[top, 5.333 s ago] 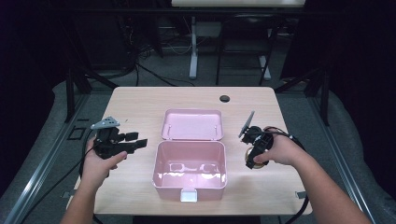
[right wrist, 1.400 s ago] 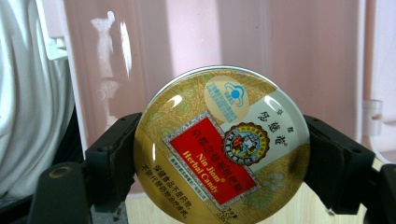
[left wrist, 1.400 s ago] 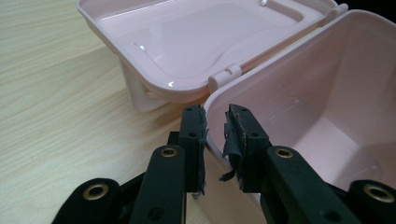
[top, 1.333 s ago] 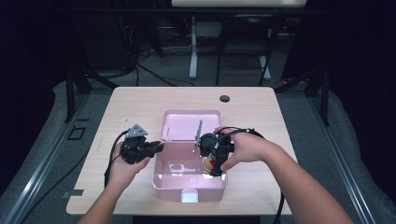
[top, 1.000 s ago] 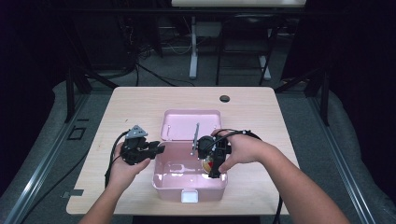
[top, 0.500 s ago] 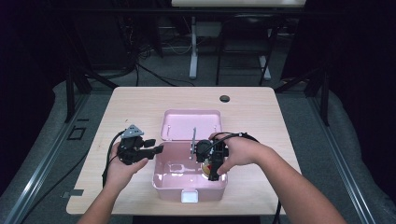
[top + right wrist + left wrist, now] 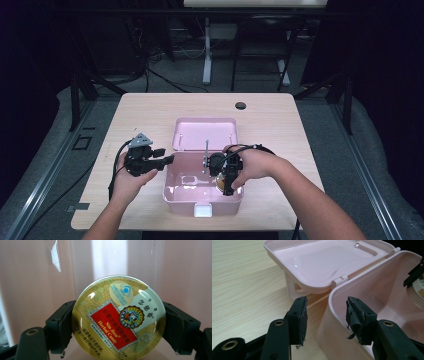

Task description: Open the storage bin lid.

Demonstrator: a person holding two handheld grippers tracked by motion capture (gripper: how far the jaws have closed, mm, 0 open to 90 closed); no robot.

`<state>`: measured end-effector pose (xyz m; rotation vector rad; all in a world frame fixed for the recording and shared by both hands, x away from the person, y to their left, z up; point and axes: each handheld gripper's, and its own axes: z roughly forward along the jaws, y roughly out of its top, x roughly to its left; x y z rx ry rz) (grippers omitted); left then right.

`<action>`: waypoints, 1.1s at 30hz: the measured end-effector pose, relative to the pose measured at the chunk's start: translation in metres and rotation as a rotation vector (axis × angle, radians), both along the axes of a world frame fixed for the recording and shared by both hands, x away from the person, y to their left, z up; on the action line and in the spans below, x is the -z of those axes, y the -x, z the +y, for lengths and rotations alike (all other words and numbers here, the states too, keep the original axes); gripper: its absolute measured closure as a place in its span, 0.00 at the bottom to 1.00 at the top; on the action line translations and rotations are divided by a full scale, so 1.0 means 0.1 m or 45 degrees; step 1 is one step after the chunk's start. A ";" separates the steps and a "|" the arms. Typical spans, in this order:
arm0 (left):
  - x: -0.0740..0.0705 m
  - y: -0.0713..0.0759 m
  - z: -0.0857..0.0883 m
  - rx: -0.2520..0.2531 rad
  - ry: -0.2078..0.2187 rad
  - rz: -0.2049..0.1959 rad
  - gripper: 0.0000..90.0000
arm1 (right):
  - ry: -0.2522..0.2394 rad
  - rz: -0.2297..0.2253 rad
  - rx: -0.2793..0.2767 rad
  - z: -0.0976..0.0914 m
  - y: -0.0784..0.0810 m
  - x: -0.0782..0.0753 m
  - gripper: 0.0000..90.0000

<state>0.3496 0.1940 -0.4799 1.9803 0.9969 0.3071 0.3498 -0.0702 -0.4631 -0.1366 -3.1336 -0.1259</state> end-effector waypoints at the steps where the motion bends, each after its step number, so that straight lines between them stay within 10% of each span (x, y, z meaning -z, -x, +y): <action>1: 0.00 0.00 0.00 0.000 0.000 -0.001 0.57 | 0.003 0.000 -0.002 0.00 0.00 0.01 0.22; 33: 0.02 0.00 -0.01 -0.003 0.001 0.001 0.57 | 0.024 0.012 -0.010 0.02 -0.02 0.24 0.22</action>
